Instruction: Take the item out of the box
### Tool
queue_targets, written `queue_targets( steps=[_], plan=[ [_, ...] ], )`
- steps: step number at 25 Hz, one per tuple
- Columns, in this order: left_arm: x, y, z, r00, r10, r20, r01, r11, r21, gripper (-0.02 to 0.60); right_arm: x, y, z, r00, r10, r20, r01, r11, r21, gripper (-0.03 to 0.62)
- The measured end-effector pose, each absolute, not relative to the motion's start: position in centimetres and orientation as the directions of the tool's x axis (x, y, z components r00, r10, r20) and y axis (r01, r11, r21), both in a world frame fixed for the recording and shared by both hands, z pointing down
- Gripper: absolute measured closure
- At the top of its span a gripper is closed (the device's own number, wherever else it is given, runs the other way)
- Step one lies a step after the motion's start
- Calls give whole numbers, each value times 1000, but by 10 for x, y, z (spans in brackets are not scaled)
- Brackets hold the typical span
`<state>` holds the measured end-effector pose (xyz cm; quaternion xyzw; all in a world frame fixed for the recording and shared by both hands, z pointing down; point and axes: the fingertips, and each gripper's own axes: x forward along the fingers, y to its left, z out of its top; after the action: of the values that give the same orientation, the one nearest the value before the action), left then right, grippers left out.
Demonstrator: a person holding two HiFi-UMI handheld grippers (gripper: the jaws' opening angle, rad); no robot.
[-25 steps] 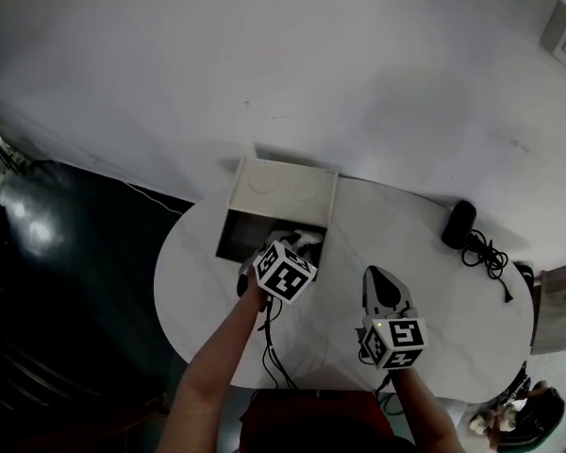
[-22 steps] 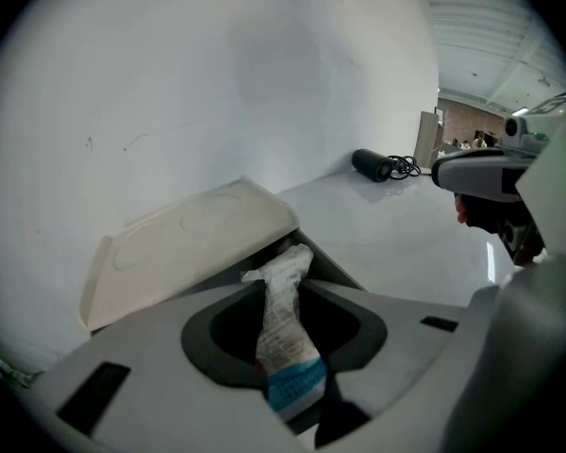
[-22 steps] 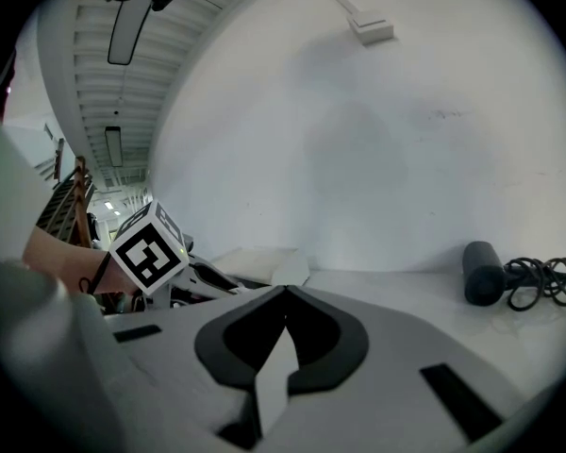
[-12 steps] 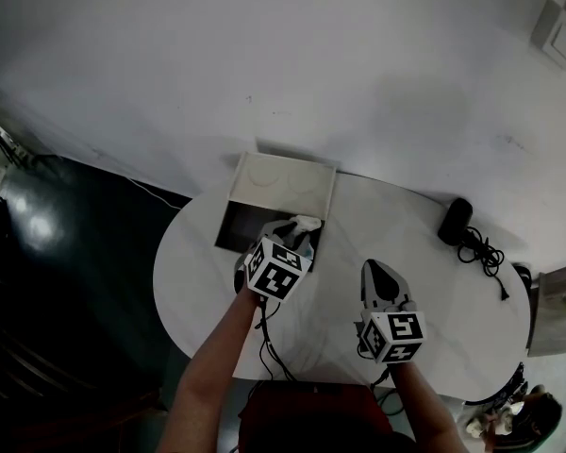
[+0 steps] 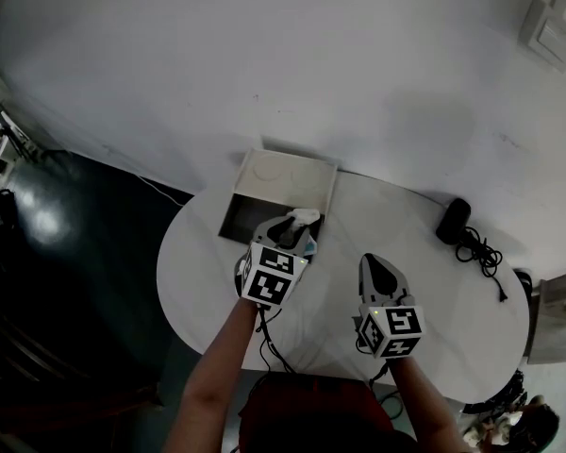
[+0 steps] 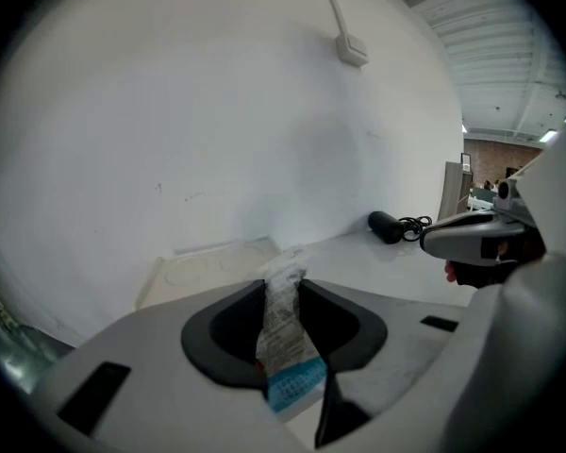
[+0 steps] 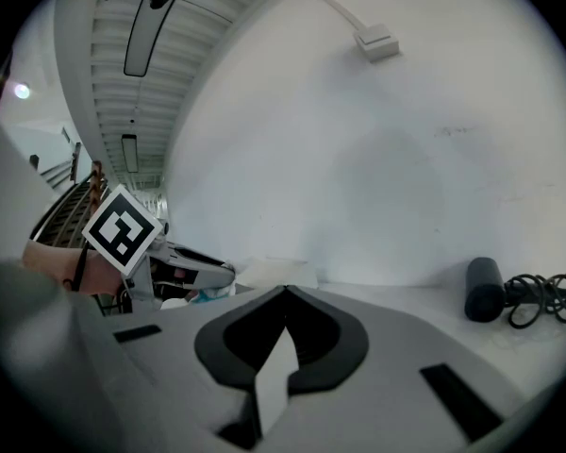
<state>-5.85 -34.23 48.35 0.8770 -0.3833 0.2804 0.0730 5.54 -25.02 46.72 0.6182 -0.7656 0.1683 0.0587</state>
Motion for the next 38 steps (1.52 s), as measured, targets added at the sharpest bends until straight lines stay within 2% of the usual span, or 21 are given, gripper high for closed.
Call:
queue_targets(
  steps=[21, 38],
  plan=[
    [-64, -277, 404, 489, -809, 325, -850, -526, -30, 453, 68, -215, 428, -320, -927, 196, -944, 295, -149, 580],
    [-90, -205, 382, 412, -880, 235, -909, -416, 36, 453, 74, -182, 398, -361, -923, 135, -930, 345, -127, 580]
  ],
)
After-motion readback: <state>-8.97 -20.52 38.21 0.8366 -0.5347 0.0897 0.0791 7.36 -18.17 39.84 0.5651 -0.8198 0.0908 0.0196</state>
